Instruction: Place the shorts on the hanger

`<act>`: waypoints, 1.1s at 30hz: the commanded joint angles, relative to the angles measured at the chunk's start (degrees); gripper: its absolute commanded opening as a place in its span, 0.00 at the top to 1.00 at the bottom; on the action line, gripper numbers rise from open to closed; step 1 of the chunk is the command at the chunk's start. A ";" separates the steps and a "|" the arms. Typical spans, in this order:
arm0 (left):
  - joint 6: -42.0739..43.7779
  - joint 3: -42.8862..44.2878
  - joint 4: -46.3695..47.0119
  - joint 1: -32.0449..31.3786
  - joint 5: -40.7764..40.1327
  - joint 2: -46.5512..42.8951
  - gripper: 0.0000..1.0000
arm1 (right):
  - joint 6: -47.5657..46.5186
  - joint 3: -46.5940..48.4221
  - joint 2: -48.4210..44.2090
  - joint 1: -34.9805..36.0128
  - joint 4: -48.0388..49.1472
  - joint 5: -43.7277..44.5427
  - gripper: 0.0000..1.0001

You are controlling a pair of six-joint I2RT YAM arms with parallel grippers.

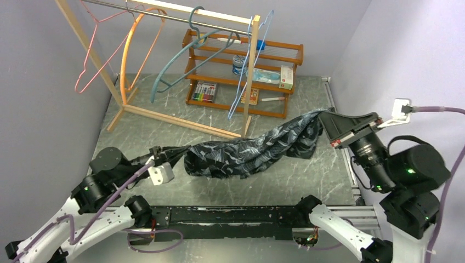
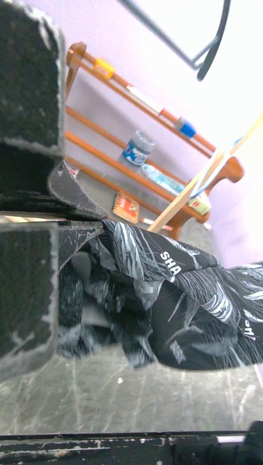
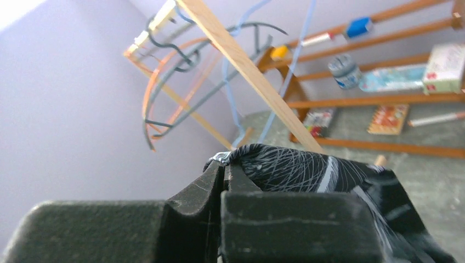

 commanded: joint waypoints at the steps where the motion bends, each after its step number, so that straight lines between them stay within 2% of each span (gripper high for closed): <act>1: -0.63 3.54 -2.08 -0.28 3.71 1.29 0.93 | -0.81 3.05 3.75 -0.17 2.62 -3.40 1.00; 6: -2.82 -2.05 -2.46 -0.28 -3.89 3.07 0.93 | -4.61 -3.90 16.05 -0.19 -1.88 7.38 1.00; 9: -5.30 -5.14 -1.63 -0.32 -7.97 7.30 0.93 | -5.37 -12.63 22.08 -0.47 0.79 12.16 1.00; 11: -6.65 -7.40 0.43 -0.28 -10.02 10.77 0.93 | -6.38 -17.24 25.49 -2.21 5.73 11.89 1.00; 14: -9.17 -8.81 4.65 -0.19 -12.98 17.35 0.93 | -8.86 -18.85 32.00 -7.04 8.77 6.14 0.98; 15: -10.20 -8.60 5.61 -0.07 -13.52 19.54 0.91 | -9.80 -18.01 34.27 -7.76 7.63 4.18 0.87; 16: -11.23 -8.20 6.40 0.05 -14.05 21.24 0.85 | -10.40 -16.79 35.79 -7.84 5.62 3.15 0.73; 18: -14.07 -6.90 6.76 0.16 -14.68 23.66 0.67 | -11.66 -16.96 35.58 -7.26 3.23 0.90 0.57; 21: -20.48 -5.19 6.66 0.16 -15.28 23.27 0.32 | -11.50 -21.26 29.74 -5.50 1.21 -0.53 0.50; 22: -23.28 -4.93 6.65 0.12 -15.51 22.39 0.26 | -10.84 -23.06 27.57 -3.92 0.68 -1.31 0.47; 24: -29.93 -4.52 6.71 0.16 -16.37 20.26 0.20 | -8.90 -26.40 23.68 -0.21 -0.25 -3.08 0.43; 26: -36.45 -4.02 5.87 0.16 -16.43 18.42 0.19 | -5.70 -30.60 20.31 6.56 -0.01 -3.49 0.38; 29: -44.35 -2.60 2.31 0.15 -15.67 16.98 0.21 | -0.99 -36.10 17.21 18.52 1.87 -2.50 0.38; 33: -46.28 -2.90 0.06 0.16 -14.34 14.47 0.22 | 2.10 -40.24 17.96 28.95 5.11 1.38 0.40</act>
